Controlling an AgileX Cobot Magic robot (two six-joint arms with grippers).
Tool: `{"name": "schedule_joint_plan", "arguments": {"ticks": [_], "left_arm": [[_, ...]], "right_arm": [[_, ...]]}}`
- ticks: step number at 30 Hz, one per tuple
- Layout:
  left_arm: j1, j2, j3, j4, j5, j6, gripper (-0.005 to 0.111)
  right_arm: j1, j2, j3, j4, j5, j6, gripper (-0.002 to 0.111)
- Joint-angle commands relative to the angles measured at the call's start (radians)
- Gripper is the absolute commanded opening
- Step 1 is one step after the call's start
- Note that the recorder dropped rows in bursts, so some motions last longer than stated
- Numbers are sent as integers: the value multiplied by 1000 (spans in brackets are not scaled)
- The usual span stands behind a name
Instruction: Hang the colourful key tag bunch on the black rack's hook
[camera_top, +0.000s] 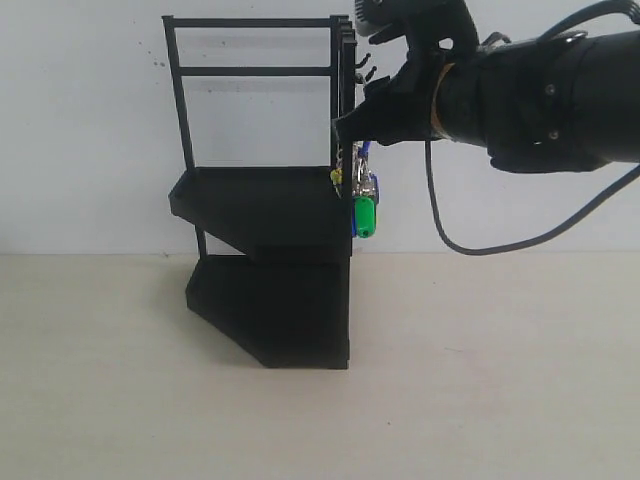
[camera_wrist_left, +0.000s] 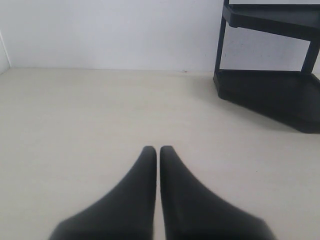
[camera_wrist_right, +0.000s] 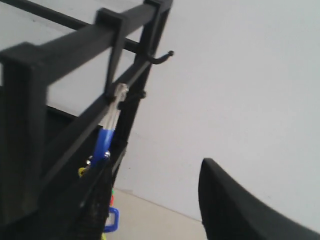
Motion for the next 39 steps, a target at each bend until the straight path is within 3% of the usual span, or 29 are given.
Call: {"name": "schedule_joint_plan", "arguments": {"ticks": [1,10,19,25,27,30,31,39], "left_arm": [[2,4,-2,-3,-2,0,4],[2,4,-2,-3,-2,0,4],[2,4,-2,-3,-2,0,4],[2,4,-2,-3,-2,0,4],[2,4,-2,-3,-2,0,4],[2,4,-2,-3,-2,0,4],[2,4,-2,-3,-2,0,4],[2,4,-2,-3,-2,0,4]], "right_arm": [[-5,-36,-9,102,80,-74,51],[-5,-150,1,410,169,-439,51],[-5,-352,230,425,175,-409,51],[-5,-447,335,605,172,-524,51],[-5,-466,367,700,174,-588,40],[-5,-475,415,825,179,-604,6],[-5,-475,424,856,179,-604,0],[-5,-475,519,1123,195,-577,0]]}}
